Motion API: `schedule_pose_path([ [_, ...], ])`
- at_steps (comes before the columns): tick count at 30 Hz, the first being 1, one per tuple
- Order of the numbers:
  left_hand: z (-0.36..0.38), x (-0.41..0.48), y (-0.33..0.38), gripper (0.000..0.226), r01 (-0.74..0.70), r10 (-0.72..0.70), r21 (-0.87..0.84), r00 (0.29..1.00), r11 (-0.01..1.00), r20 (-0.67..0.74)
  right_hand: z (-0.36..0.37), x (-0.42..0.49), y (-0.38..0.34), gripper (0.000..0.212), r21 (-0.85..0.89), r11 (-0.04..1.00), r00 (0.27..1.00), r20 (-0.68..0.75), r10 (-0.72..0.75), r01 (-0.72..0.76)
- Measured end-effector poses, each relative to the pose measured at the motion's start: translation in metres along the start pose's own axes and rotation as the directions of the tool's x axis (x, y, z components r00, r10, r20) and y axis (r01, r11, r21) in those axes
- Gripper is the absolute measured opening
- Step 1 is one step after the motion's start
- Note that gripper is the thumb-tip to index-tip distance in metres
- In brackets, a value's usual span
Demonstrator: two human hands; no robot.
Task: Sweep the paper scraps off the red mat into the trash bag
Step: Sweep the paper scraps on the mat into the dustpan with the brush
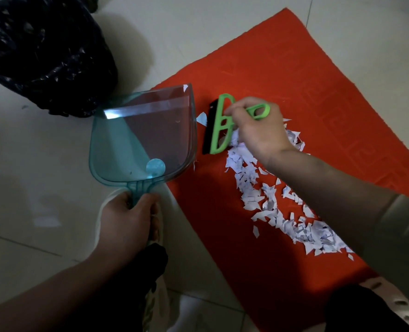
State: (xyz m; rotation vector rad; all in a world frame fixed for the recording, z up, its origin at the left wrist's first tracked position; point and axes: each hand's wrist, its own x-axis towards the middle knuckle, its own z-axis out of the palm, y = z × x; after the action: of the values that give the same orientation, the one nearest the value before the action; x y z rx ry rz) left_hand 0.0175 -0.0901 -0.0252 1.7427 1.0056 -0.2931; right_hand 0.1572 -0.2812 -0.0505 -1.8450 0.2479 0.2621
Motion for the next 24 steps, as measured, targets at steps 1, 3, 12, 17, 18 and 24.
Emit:
schedule_pose_path([
  [1, 0.000, 0.000, 0.000, 0.020, -0.003, 0.003, 0.001, 1.000, 1.000, -0.004, 0.005, -0.001, -0.001, 0.016, 0.009, 1.000, 0.999, 0.045, 0.006, -0.007],
  [3, 0.000, 0.000, 0.000, 0.021, 0.001, -0.001, 0.007, 1.000, 1.000, -0.011, 0.015, -0.003, -0.002, 0.018, 0.018, 0.999, 0.992, 0.117, 0.045, -0.047],
  [12, -0.002, -0.003, 0.004, 0.029, 0.003, -0.003, 0.034, 1.000, 0.999, -0.002, -0.006, 0.010, 0.010, 0.019, -0.149, 0.987, 0.980, -0.197, 0.033, -0.063],
  [17, -0.003, -0.005, 0.005, 0.029, 0.009, -0.009, 0.037, 1.000, 0.999, -0.015, 0.001, -0.009, 0.006, 0.016, 0.009, 0.999, 0.996, -0.081, -0.035, 0.036],
  [18, -0.003, -0.005, 0.005, 0.028, 0.016, -0.015, 0.032, 1.000, 0.999, -0.015, 0.006, -0.014, 0.007, 0.015, 0.025, 0.999, 0.999, -0.013, -0.034, 0.034],
  [24, -0.001, -0.005, 0.005, 0.027, 0.034, -0.033, 0.024, 0.999, 0.999, -0.035, 0.018, -0.032, 0.024, 0.017, -0.044, 0.998, 0.973, 0.229, -0.038, 0.050],
])
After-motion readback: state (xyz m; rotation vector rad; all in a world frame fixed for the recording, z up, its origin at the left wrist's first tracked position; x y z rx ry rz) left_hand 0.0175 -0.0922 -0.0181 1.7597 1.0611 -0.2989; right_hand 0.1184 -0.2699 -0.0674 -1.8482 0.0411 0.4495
